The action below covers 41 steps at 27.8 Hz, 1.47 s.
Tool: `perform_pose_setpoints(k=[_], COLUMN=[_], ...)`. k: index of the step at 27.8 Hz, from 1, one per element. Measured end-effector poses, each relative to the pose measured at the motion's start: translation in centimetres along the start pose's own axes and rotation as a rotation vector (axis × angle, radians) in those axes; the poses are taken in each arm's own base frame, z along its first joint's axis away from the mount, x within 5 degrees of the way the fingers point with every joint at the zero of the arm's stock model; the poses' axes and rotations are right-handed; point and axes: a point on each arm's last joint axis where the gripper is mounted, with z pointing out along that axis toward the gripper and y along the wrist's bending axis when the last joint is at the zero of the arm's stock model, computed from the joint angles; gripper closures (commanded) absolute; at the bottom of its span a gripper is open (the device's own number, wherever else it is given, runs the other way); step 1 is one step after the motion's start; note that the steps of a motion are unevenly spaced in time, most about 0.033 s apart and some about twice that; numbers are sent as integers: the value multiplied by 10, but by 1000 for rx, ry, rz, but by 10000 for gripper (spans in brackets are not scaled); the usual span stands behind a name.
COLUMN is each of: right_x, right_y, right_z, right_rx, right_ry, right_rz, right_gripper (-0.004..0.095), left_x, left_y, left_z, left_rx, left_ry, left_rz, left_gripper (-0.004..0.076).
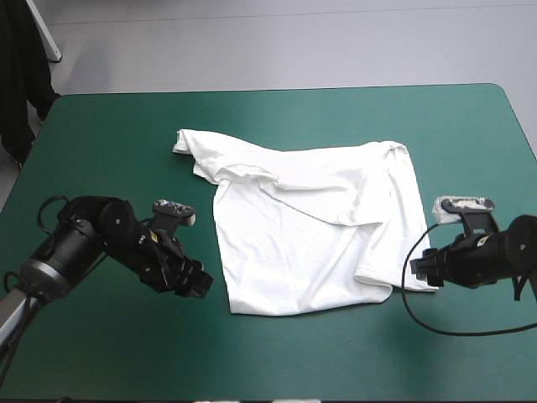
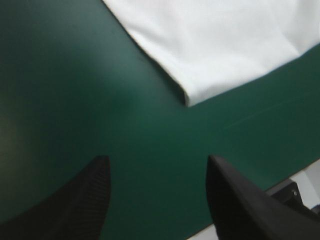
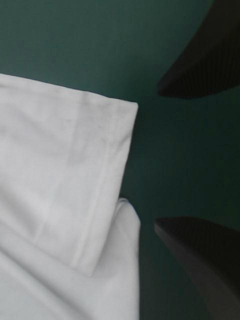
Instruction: Fold the cloth
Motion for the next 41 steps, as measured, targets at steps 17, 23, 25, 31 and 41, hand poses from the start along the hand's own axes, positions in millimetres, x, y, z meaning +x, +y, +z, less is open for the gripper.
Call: perform_pose_setpoints(k=[17,23,25,31,41], right_x=[13,4,1,-5,-9], right_y=[-2,-6,-5,-8,-20], right_z=[17,34,41,63,89], right_rx=[2,-6,-10,-16,43], right_ry=[22,54,68,123,200], right_rz=[19,34,20,19,29], right_gripper=[301,302,302,302,341], left_x=[-26,-35,-37,-40,-41], left_y=[-16,-16,-17,-16,-17], left_z=[92,115,116,122,125], left_rx=[113,158,169,174,201], left_ry=[94,129,119,98,89], left_rz=[19,-24,-31,-21,4], left_gripper=[304,352,463,731,733])
